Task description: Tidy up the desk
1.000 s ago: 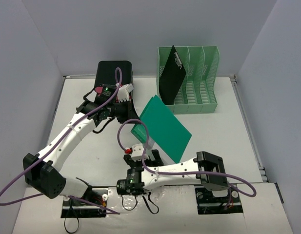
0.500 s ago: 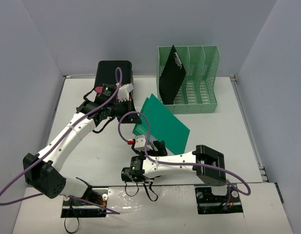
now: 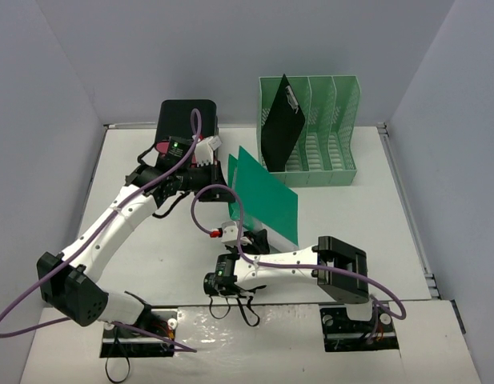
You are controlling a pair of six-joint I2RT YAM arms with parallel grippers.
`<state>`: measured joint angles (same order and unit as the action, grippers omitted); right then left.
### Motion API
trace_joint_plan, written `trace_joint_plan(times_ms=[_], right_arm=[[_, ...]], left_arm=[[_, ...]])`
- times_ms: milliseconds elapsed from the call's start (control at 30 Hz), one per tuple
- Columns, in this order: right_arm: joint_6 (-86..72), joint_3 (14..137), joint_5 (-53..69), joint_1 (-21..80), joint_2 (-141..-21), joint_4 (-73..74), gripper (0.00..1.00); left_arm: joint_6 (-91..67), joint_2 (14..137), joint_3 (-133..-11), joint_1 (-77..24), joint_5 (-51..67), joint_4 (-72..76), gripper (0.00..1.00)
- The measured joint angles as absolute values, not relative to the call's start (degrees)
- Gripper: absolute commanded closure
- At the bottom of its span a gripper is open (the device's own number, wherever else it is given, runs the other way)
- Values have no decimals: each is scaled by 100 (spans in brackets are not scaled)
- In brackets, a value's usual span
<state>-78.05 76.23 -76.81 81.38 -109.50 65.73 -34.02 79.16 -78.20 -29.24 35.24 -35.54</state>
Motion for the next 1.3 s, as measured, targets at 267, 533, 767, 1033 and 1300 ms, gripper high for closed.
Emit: trace_joint_plan(times_ms=[267, 533, 767, 1033, 1300], right_arm=[[-7782, 7623, -7707, 8138, -10951, 6573, 100], [-7760, 7623, -7716, 8131, -10950, 6581, 100], [-7723, 7623, -7716, 8111, -10916, 6598, 100], [-7698, 7623, -7698, 8097, -10821, 6595, 100], [-7610, 7823, -7571, 8135, -10230, 6589, 100]], left_arm=[[-3391, 7903, -7822, -2923, 3522, -3562, 100], [-3236, 7850, -7870, -2919, 3487, -3616, 50], [-2969, 7647, -8091, -2919, 3291, -3789, 20], [-2611, 7592, -8655, -2919, 2671, -4262, 14], [-2291, 7402, -9129, -2776, 820, -4716, 10]])
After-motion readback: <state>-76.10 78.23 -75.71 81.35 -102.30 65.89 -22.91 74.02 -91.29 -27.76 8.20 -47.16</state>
